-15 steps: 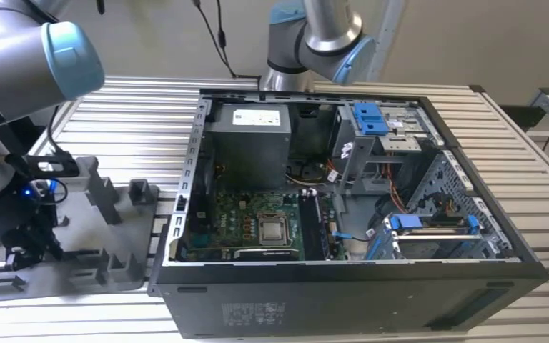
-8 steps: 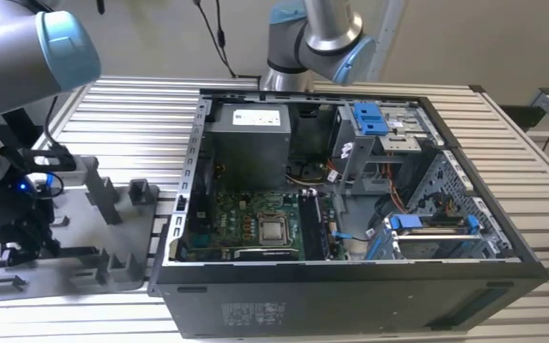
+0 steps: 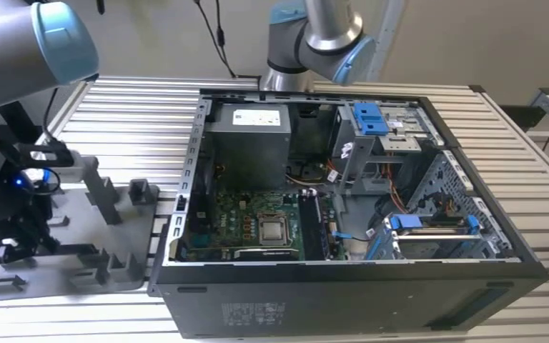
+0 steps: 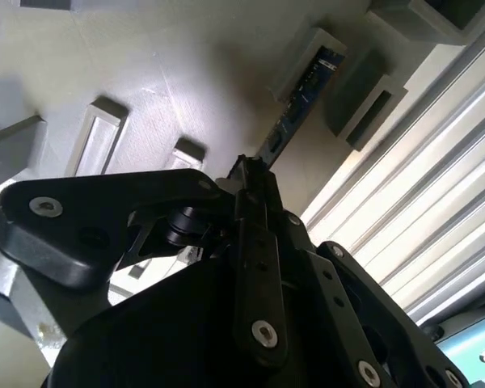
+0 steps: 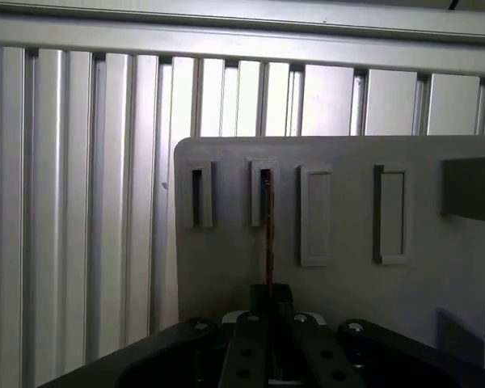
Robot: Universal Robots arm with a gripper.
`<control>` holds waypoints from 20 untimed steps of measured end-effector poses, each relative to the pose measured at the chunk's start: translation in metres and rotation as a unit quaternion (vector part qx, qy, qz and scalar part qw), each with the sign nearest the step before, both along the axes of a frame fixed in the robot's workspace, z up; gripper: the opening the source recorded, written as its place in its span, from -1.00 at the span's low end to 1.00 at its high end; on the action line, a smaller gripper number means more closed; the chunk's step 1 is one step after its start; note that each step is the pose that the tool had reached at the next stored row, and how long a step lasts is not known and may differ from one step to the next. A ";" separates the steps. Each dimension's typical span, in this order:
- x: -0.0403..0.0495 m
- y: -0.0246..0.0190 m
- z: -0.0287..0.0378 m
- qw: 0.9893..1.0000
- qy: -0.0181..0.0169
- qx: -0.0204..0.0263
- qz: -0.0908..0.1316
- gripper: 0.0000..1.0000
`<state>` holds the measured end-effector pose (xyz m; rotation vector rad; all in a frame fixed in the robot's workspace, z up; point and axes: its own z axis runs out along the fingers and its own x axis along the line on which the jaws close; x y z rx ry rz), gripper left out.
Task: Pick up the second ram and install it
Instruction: 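Pick up the second ram and move it above second insertion slot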
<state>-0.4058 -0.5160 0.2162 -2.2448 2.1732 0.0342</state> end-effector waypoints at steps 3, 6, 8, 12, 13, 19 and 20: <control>0.0000 0.0000 0.0042 1.000 0.000 0.001 -0.005 -0.72; 0.0000 0.0000 0.0089 1.000 0.000 0.002 -0.009 -0.72; 0.0000 0.0000 0.0122 1.000 0.000 0.002 -0.011 -0.72; 0.0000 0.0000 0.0174 1.000 0.000 0.002 -0.014 -0.72; 0.0000 0.0000 0.0186 1.000 0.000 0.002 -0.015 -0.72; -0.0004 0.0000 0.0224 1.000 0.000 0.003 -0.019 -0.72; -0.0004 0.0000 0.0231 1.000 0.000 0.003 -0.020 -0.72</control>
